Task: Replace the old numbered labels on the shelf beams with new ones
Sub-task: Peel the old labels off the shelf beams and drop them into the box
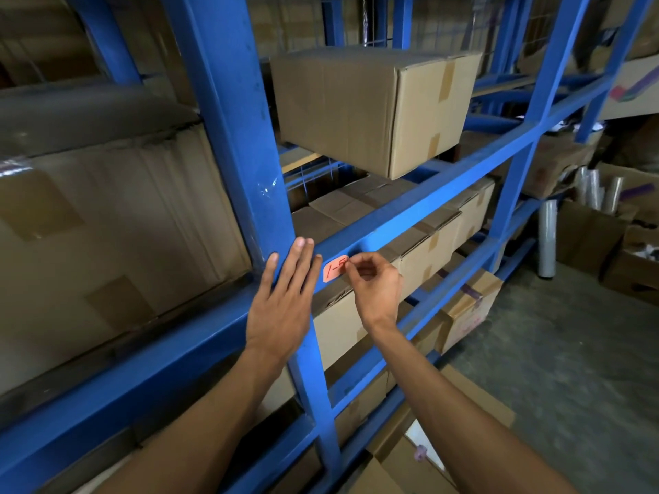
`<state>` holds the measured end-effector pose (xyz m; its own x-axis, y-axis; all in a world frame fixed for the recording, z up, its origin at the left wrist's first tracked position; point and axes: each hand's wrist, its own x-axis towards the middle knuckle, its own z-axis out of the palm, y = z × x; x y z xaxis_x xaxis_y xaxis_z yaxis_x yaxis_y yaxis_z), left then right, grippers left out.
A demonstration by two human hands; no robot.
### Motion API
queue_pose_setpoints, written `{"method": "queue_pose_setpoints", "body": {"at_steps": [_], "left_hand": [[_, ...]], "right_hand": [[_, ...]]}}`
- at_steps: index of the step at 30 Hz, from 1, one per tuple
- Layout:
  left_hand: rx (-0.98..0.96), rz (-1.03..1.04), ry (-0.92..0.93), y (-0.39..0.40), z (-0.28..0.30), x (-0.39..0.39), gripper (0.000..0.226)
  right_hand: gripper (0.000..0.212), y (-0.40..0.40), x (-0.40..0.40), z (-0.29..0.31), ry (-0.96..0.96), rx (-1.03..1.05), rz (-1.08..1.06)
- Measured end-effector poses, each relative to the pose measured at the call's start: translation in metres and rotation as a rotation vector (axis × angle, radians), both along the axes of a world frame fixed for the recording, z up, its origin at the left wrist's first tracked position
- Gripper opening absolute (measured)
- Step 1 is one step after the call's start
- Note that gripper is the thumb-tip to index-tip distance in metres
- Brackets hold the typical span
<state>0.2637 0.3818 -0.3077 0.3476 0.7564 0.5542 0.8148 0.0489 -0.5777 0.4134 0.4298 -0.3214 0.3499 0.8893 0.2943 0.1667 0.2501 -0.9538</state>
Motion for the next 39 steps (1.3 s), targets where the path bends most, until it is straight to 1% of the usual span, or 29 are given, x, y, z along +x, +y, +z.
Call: {"method": "queue_pose_setpoints", "body": {"at_steps": [4, 6, 8, 11, 16, 19, 22, 24, 27, 30, 32, 35, 39], "left_hand": [[0.007, -0.010, 0.005, 0.001, -0.001, 0.000, 0.078], [0.015, -0.006, 0.014, 0.002, -0.002, -0.001, 0.078], [0.017, -0.003, 0.008, 0.002, -0.002, 0.000, 0.075], [0.011, 0.010, 0.016, 0.001, -0.002, 0.000, 0.072], [-0.005, 0.016, -0.004, 0.000, -0.001, 0.002, 0.068], [-0.009, -0.015, -0.062, -0.002, 0.000, 0.002, 0.065], [-0.043, -0.118, -0.155, -0.003, -0.008, 0.014, 0.066], [-0.132, -0.222, -0.230, -0.003, -0.026, 0.027, 0.068], [-0.355, -0.323, -0.310, 0.001, -0.072, 0.052, 0.069], [-0.611, -0.340, -0.372, 0.010, -0.120, 0.069, 0.066], [-0.737, -0.330, -0.416, 0.018, -0.151, 0.076, 0.064], [-0.863, -0.327, -0.436, 0.035, -0.195, 0.082, 0.063], [-0.940, -0.326, -0.454, 0.058, -0.245, 0.085, 0.063]], "right_hand": [[0.010, 0.000, 0.011, 0.002, -0.059, 0.023, 0.085], [0.010, 0.002, 0.015, 0.003, -0.116, 0.030, 0.102], [0.008, 0.003, 0.019, 0.005, -0.121, 0.030, 0.111], [0.007, 0.000, 0.024, 0.006, -0.083, 0.042, 0.125], [0.007, -0.015, 0.036, 0.000, 0.053, 0.032, 0.213], [0.012, -0.024, 0.054, -0.010, 0.142, 0.029, 0.139], [0.015, -0.028, 0.084, -0.031, 0.130, -0.025, 0.047], [0.015, -0.029, 0.102, -0.051, 0.092, -0.092, -0.003], [0.012, -0.035, 0.125, -0.085, 0.038, -0.212, -0.084], [0.015, -0.044, 0.150, -0.126, -0.001, -0.322, -0.168], [0.015, -0.053, 0.165, -0.158, -0.030, -0.418, -0.205], [0.019, -0.064, 0.185, -0.206, -0.058, -0.526, -0.256], [0.021, -0.077, 0.200, -0.266, -0.120, -0.668, -0.276]]}}
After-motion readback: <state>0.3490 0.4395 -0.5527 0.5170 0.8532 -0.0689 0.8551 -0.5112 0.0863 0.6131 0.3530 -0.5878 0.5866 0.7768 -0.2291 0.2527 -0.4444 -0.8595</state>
